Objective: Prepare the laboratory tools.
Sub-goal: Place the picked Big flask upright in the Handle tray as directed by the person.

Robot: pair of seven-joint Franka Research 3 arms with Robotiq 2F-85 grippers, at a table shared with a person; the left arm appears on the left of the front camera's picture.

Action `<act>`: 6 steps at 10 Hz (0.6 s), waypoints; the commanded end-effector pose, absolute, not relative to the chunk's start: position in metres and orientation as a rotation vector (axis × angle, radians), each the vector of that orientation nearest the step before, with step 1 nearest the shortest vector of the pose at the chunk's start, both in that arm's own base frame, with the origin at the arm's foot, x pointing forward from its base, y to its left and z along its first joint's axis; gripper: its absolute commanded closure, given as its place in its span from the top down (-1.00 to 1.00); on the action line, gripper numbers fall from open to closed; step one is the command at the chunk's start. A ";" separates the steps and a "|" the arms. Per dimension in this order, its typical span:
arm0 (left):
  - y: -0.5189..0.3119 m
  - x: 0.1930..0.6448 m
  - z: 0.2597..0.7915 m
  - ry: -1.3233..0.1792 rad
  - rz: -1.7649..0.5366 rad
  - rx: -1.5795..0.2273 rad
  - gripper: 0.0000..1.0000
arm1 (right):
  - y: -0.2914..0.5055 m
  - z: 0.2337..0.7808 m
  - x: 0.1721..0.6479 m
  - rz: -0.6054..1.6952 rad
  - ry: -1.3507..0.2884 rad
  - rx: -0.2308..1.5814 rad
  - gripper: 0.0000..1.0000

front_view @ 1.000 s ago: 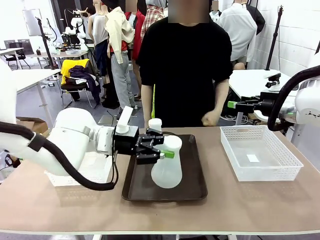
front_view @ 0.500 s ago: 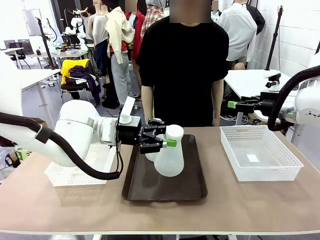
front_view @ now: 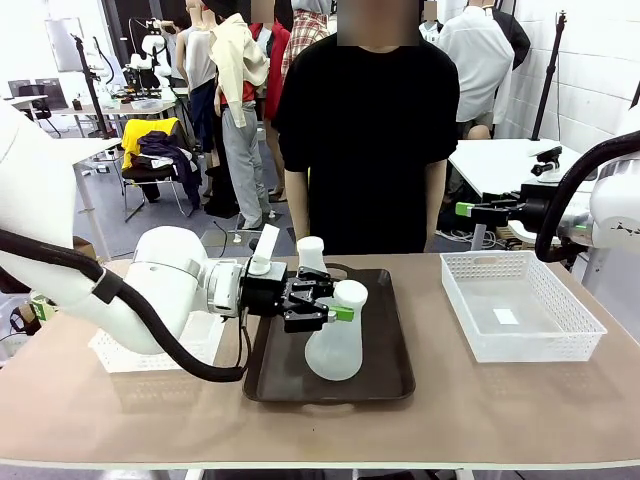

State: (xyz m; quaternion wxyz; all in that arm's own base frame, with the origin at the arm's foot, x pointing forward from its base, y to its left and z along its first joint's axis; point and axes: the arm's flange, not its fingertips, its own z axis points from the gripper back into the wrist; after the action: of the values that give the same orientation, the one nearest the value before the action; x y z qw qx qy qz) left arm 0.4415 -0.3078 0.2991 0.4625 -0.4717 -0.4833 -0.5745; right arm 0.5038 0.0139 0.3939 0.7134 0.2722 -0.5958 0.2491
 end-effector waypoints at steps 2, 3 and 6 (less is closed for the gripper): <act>-0.309 0.438 0.272 -1.210 -1.394 -1.112 -1.00 | 0.014 0.394 0.504 0.563 -1.313 0.599 1.00; -0.308 0.440 0.273 -1.205 -1.392 -1.104 -0.62 | 0.014 0.394 0.504 0.563 -1.313 0.599 1.00; -0.301 0.439 0.283 -1.176 -1.382 -1.110 0.56 | 0.014 0.394 0.504 0.563 -1.313 0.599 1.00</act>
State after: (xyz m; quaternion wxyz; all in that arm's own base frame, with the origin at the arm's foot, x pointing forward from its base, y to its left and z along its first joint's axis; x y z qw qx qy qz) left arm 0.4443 -0.3015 0.2907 0.4804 -0.4701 -0.4849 -0.5596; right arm 0.5038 0.0139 0.3938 0.7134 0.2722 -0.5958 0.2491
